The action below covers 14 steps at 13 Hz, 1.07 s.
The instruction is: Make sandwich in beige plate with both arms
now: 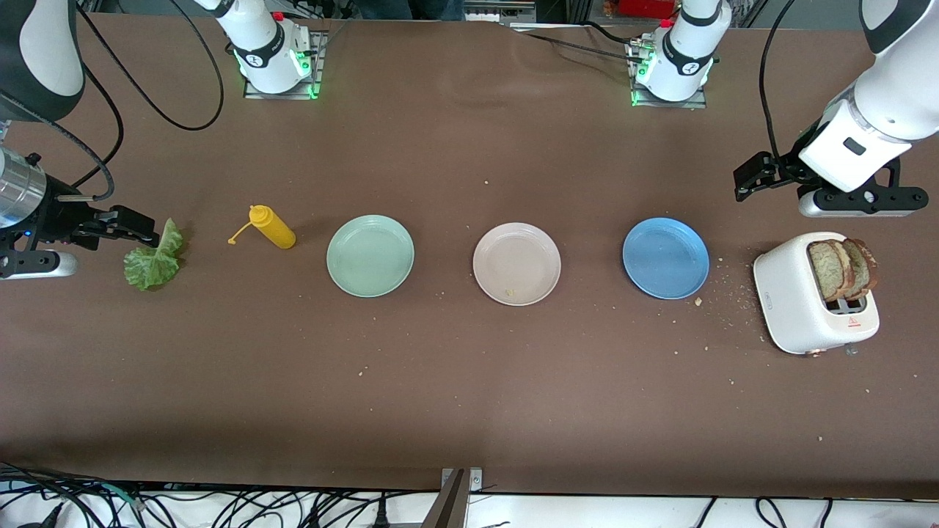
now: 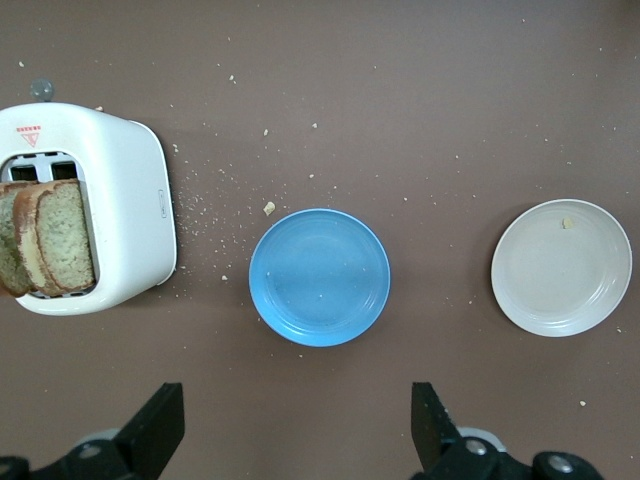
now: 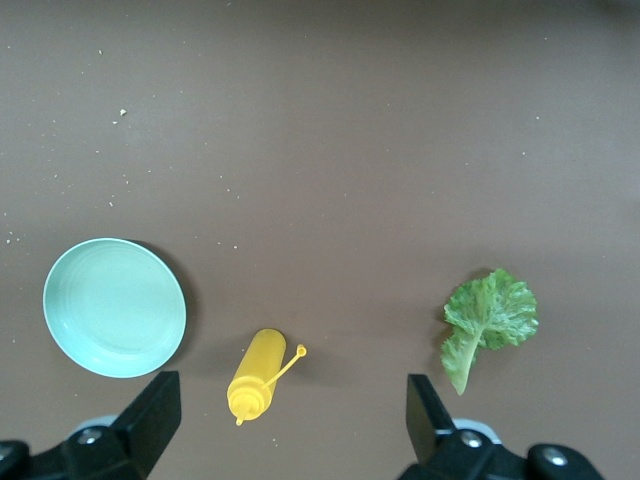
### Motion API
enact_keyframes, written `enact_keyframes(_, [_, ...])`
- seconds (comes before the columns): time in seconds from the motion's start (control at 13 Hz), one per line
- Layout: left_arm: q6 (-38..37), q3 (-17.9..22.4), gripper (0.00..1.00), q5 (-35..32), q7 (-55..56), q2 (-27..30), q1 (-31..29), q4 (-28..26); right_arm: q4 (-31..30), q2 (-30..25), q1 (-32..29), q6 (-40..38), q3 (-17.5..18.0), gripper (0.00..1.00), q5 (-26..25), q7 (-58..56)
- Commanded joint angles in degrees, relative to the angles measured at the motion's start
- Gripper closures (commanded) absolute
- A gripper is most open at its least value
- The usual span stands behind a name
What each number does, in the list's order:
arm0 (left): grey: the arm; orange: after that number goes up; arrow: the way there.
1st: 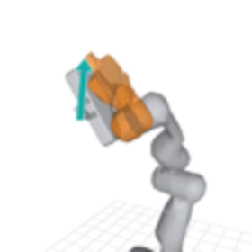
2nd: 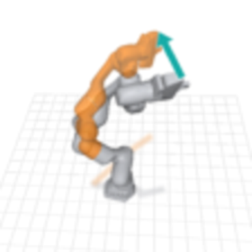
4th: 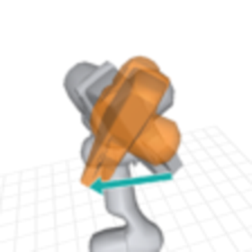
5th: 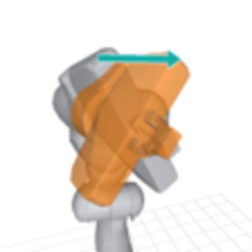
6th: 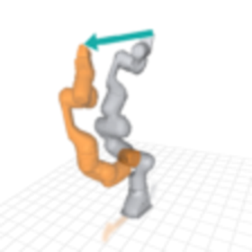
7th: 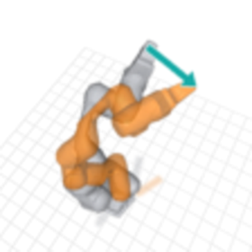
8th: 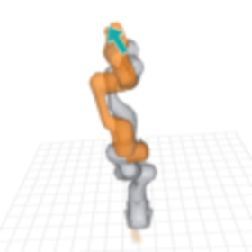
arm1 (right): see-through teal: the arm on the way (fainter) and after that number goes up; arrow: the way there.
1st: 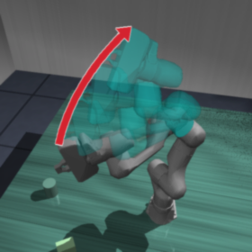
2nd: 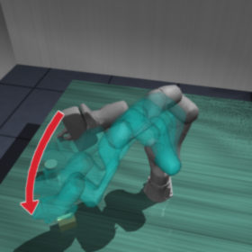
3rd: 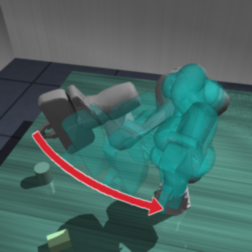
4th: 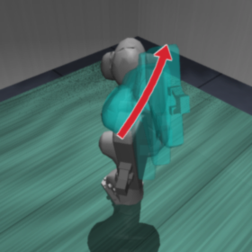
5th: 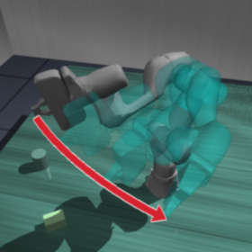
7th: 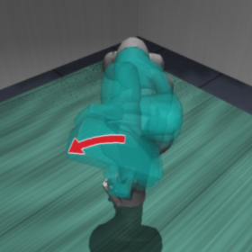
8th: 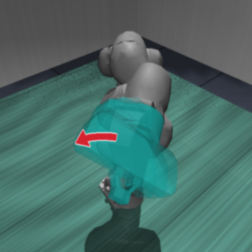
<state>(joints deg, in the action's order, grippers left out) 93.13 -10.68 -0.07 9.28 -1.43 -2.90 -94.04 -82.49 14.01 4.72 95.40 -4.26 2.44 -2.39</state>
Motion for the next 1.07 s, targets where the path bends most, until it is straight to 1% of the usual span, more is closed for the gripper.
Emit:
enact_keyframes(0.0, [-1.1, -0.1, 0.00, -0.5, -0.7, -0.9, -0.4, 1.7, -0.7, -0.6, 0.0, 0.0, 0.0, 0.00, -0.2, 0.0])
enact_keyframes(0.15, [-1.4, -0.2, 0.00, -1.1, -0.2, -2.4, -0.2, 1.6, -0.7, -0.6, 0.1, 0.0, 0.0, 0.00, -0.2, 0.1])
enact_keyframes(0.31, [-4.3, -0.3, 0.00, 0.0, -0.6, -3.1, 0.1, 1.7, -0.7, -0.6, 0.2, 0.1, 0.0, 0.00, -0.2, 0.1])
enact_keyframes(0.46, [-4.7, -0.2, 0.00, 0.7, -0.2, -3.4, 0.4, 1.8, -0.7, -0.6, 0.2, 0.1, 0.0, 0.00, -0.2, 0.1])
enact_keyframes(0.54, [-4.7, -0.1, 0.00, 0.3, -0.2, -4.5, 0.2, 1.8, -0.7, -0.6, 0.2, 0.1, 0.0, 0.00, -0.2, 0.1])
enact_keyframes(0.69, [-4.9, 0.3, 0.00, 0.0, -1.6, -6.7, -0.5, 1.8, -0.7, -0.6, 0.2, 0.1, 0.0, 0.00, -0.2, 0.1])
enact_keyframes(0.77, [-4.8, 0.7, 0.00, 0.0, -4.5, -7.7, -1.8, 1.8, -0.7, -0.6, 0.3, 0.1, 0.1, 0.00, -0.2, 0.1])
enact_keyframes(0.92, [-2.6, 0.8, 0.00, 0.1, -9.5, -9.9, -4.1, 1.8, -0.6, -0.6, 0.4, 0.0, 0.1, 0.00, -0.2, 0.1])
enact_keyframes(1.0, [1.4, 1.0, 0.00, -0.8, -9.7, -10.3, -4.7, 1.8, -0.6, -0.6, 0.4, 0.0, 0.1, 0.00, -0.2, 0.1])
